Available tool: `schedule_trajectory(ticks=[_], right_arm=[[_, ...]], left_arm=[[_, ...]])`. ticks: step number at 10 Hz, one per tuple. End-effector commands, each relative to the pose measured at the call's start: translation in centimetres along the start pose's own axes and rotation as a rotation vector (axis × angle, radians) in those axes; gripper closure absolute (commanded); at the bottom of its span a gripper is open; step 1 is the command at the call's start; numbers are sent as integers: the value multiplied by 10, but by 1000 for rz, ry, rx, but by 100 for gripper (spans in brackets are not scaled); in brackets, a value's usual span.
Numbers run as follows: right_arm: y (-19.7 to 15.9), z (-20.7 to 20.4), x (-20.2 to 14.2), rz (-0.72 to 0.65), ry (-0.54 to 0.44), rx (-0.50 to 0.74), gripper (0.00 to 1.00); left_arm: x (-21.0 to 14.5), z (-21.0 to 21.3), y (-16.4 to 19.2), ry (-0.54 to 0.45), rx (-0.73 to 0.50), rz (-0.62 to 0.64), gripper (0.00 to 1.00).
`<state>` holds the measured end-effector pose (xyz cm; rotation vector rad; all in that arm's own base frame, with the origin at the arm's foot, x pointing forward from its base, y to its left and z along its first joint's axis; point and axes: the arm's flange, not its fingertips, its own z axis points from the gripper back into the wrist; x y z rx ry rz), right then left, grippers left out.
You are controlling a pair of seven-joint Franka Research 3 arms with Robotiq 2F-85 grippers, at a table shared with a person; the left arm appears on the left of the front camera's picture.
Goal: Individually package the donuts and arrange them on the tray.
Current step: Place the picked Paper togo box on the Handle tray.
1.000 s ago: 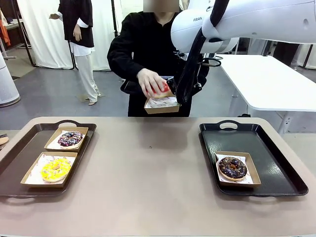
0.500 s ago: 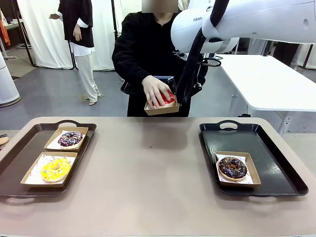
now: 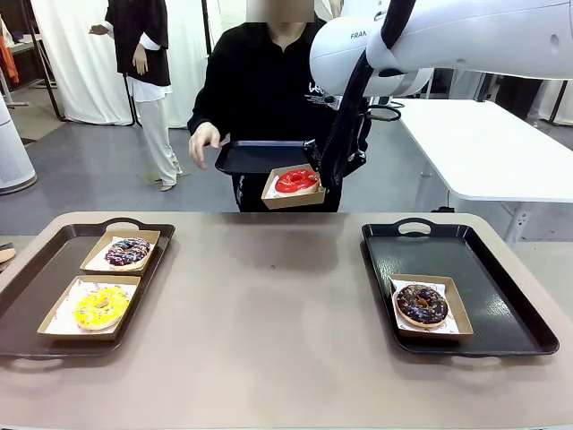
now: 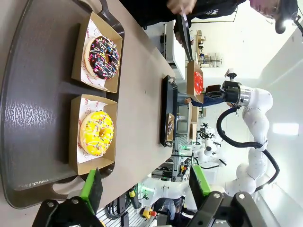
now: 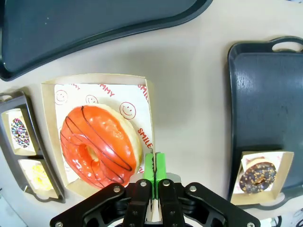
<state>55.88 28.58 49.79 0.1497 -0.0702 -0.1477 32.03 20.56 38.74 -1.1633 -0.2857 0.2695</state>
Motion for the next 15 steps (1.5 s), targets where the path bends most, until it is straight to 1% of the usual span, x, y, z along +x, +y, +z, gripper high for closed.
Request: schedule_trajectory(ticks=[1, 3, 4, 5, 6, 7, 8, 9, 11, 13, 14, 15], right_arm=[[0, 1, 0, -1, -7, 4, 100], [0, 1, 0, -1, -7, 4, 100], [0, 0, 0, 0, 0, 0, 98], [-18, 19, -10, 96, -14, -8, 98], [-45, 39, -18, 149, -1, -3, 98], [-76, 56, -24, 178, -9, -16, 98], [-108, 71, -26, 177, -9, 6, 98], [-147, 83, -27, 124, -21, -8, 98], [-194, 78, -23, 75, -27, -62, 98], [-236, 56, -10, 67, -31, -60, 98], [-246, 43, -2, 53, -26, -58, 98], [-248, 30, 6, 81, -27, -64, 98]], left_arm=[[-1, 1, 0, -1, -7, 1, 4], [-1, 1, 0, -1, -7, 1, 4], [-1, 1, 0, -1, -7, 1, 4], [-1, 1, 0, -1, -7, 1, 4], [-1, 1, 0, -1, -7, 1, 4], [-1, 1, 0, -1, -7, 1, 4], [-1, 1, 0, -1, -7, 1, 4], [-1, 1, 0, -1, -7, 1, 4], [-1, 1, 0, -1, -7, 1, 4], [-1, 1, 0, -1, -7, 1, 4], [-1, 1, 0, -1, -7, 1, 4], [-1, 1, 0, -1, -7, 1, 4]])
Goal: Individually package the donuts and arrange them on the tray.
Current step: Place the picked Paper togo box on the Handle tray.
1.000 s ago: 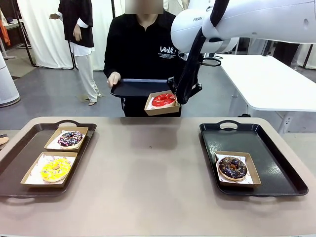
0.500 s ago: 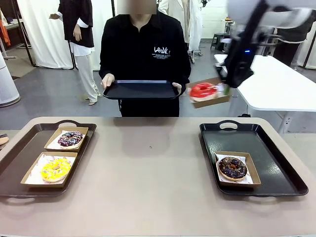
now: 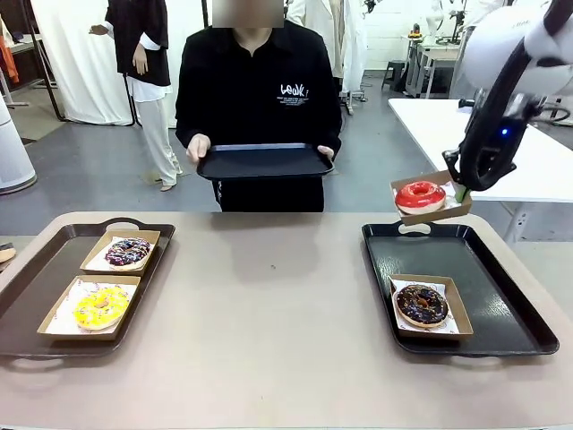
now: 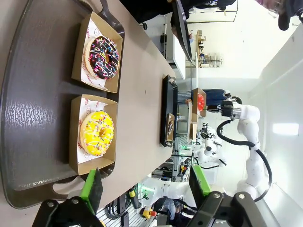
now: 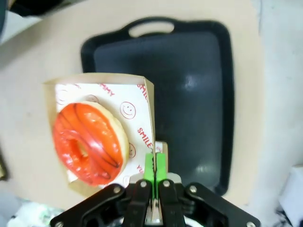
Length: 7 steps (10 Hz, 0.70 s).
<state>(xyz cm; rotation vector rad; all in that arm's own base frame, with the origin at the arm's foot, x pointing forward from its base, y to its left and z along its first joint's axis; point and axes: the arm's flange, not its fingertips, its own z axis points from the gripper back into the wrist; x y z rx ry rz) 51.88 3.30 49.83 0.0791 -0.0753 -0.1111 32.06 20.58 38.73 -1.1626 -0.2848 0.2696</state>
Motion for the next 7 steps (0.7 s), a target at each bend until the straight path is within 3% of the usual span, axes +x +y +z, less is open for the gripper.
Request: schedule_trajectory(ticks=[1, 3, 5, 7], right_arm=[[8, -28, 17, 65, -4, -37, 98], [15, -53, 26, 91, 18, -55, 98], [20, -58, 24, 69, -28, -59, 98], [15, -64, 22, 68, 28, -40, 98]], left_arm=[[-2, 1, 0, -1, -8, 0, 4], [-2, 1, 0, -1, -8, 0, 4], [-2, 1, 0, -1, -8, 0, 4], [-2, 1, 0, -1, -8, 0, 4]])
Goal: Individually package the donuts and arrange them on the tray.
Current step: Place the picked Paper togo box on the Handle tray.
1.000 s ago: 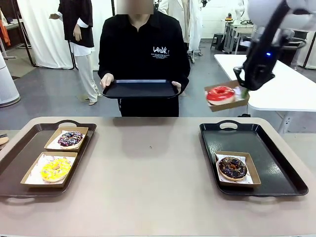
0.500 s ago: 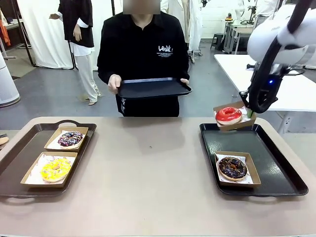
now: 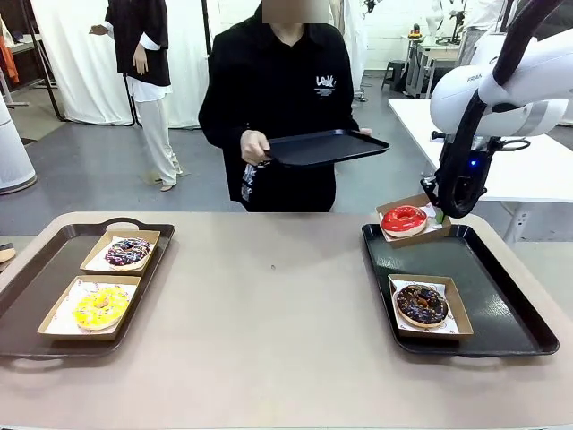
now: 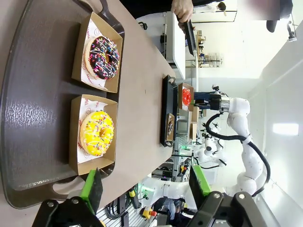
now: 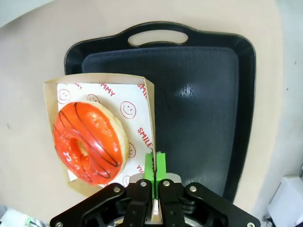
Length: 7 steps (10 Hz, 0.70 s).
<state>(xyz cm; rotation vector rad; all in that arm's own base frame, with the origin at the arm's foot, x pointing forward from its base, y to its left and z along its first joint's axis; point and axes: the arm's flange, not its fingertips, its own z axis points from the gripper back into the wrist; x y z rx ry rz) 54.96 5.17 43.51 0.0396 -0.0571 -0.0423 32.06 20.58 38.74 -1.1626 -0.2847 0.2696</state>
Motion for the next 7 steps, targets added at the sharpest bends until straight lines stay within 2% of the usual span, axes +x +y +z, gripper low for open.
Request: schedule_trajectory(ticks=[1, 5, 7], right_arm=[[-2, 2, -2, -1, 9, -2, 98], [-1, 0, -1, -1, 6, -1, 98], [-5, -21, 7, 29, 22, 46, 98]], left_arm=[[-2, 1, 0, -1, -8, 0, 4], [-2, 1, 0, -1, -8, 0, 4], [-2, 1, 0, -1, -8, 0, 4]])
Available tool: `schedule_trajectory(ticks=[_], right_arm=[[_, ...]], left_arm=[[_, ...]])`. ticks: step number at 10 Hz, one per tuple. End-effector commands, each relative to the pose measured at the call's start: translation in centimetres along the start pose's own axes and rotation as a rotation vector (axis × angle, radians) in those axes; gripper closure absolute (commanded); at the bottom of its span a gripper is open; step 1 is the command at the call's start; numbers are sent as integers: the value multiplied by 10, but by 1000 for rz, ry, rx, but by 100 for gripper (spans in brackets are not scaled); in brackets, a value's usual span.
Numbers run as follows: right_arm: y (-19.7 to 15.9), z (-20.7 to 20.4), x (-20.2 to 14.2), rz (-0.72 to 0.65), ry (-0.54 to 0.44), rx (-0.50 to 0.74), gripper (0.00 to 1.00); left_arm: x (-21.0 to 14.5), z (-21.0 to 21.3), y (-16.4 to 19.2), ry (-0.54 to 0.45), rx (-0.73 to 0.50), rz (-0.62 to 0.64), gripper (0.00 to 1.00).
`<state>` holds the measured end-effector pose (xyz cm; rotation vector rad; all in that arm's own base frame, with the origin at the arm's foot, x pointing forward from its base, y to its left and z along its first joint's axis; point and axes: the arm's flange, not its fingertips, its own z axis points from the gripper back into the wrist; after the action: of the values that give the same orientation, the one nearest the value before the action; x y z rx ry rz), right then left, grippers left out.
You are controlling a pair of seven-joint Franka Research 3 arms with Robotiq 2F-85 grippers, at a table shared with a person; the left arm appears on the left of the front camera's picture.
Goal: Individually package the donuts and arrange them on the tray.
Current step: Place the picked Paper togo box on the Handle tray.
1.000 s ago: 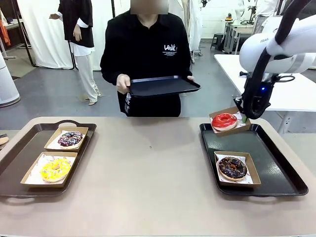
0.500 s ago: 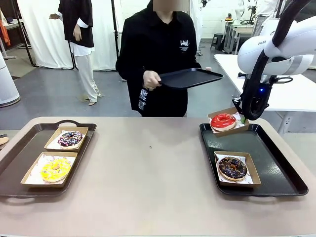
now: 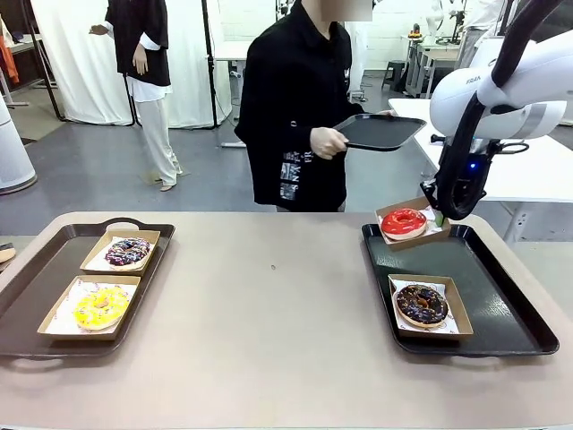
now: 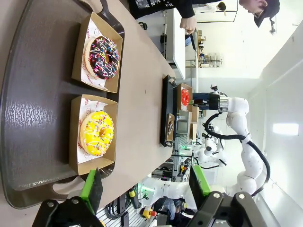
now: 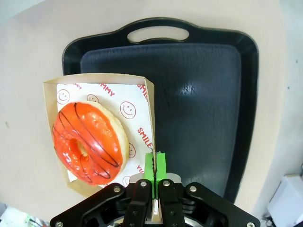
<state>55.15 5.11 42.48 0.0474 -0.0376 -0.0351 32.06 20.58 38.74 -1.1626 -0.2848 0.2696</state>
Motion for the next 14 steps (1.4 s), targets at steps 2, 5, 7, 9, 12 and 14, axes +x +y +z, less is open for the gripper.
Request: schedule_trajectory(ticks=[2, 5, 7, 9, 12, 14], right_arm=[[-6, -25, 9, 32, 5, 52, 98], [-6, -44, 19, 39, 38, 56, 98], [-8, -54, 26, 37, 61, 59, 98], [-9, -64, 32, 39, 76, 65, 98], [-8, -76, 38, 56, 89, 73, 98], [-8, -79, 36, 102, 68, 70, 72]], left_arm=[[-2, 1, 0, -1, -8, 0, 4], [-2, 1, 0, -1, -8, 0, 4], [-2, 1, 0, -1, -8, 0, 4], [-2, 1, 0, -1, -8, 0, 4], [-2, 1, 0, -1, -8, 0, 4], [-2, 1, 0, -1, -8, 0, 4]])
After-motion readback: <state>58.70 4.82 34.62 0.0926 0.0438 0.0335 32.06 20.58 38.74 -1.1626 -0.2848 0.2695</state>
